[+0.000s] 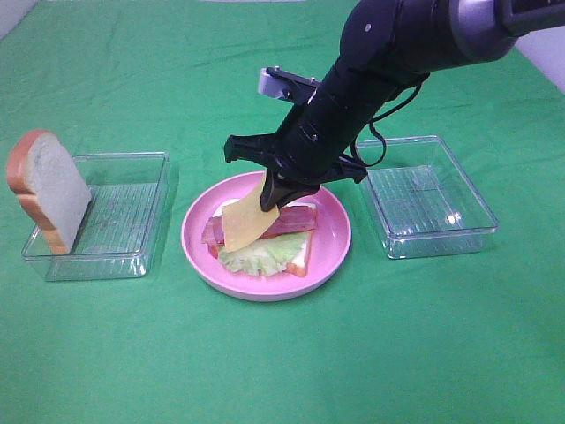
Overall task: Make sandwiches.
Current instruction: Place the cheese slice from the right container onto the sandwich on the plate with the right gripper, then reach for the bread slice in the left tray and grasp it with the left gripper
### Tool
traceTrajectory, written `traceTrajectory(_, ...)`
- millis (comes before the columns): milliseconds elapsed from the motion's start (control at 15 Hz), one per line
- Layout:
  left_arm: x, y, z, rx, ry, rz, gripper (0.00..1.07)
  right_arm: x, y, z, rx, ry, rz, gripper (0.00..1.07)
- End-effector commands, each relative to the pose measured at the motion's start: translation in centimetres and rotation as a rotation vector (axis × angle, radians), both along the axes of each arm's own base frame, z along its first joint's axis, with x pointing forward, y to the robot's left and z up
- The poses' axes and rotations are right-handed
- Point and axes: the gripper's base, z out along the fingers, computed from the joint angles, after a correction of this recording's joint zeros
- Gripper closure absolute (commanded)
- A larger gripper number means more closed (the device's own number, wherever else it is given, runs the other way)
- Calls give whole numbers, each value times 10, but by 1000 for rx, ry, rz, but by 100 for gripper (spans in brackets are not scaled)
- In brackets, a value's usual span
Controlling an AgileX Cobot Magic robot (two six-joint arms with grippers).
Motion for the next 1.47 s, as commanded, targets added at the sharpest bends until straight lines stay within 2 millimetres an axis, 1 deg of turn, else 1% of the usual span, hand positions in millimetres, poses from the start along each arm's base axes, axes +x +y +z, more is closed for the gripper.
traceTrajectory(67, -2, 1, 1, -10, -29, -5, 35, 0, -3, -3, -29, 4, -15, 78)
traceTrajectory(200, -2, 1, 1, -10, -29, -5, 35, 0, -4, 0, -33, -2, -6, 42)
traceTrajectory(267, -2, 1, 1, -10, -29, -5, 35, 0, -5, 3, -37, -17, 5, 33)
traceTrajectory(400, -2, 1, 1, -10, -29, -5, 35, -2, -8, 15, -52, -43, 28, 31)
traceTrajectory(533, -2, 1, 1, -10, -29, -5, 35, -9, -14, 31, -90, -53, 75, 31)
traceTrajectory(600, -2, 1, 1, -10, -29, -5, 35, -10, -16, 34, -107, -54, 89, 31)
traceTrajectory(667, -2, 1, 1, -10, -29, -5, 35, -15, -21, 44, -144, -52, 122, 31)
traceTrajectory(800, -2, 1, 1, -10, -29, -5, 35, -24, -33, 65, -231, -70, 182, 31)
traceTrajectory(867, -2, 1, 1, -10, -29, -5, 35, -36, -48, 91, -311, -83, 225, 31)
traceTrajectory(1067, -2, 1, 1, -10, -29, -5, 35, -60, -67, 129, -359, -115, 255, 31)
traceTrajectory(1133, -2, 1, 1, -10, -29, -5, 35, -66, -70, 135, -358, -126, 256, 31)
traceTrajectory(1200, -2, 1, 1, -10, -29, -5, 35, -78, -77, 142, -352, -144, 262, 31)
traceTrajectory(1333, -2, 1, 1, -10, -29, -5, 35, -110, -96, 151, -343, -159, 262, 31)
traceTrajectory(1467, -2, 1, 1, -10, -29, -5, 35, -149, -120, 144, -351, -142, 269, 31)
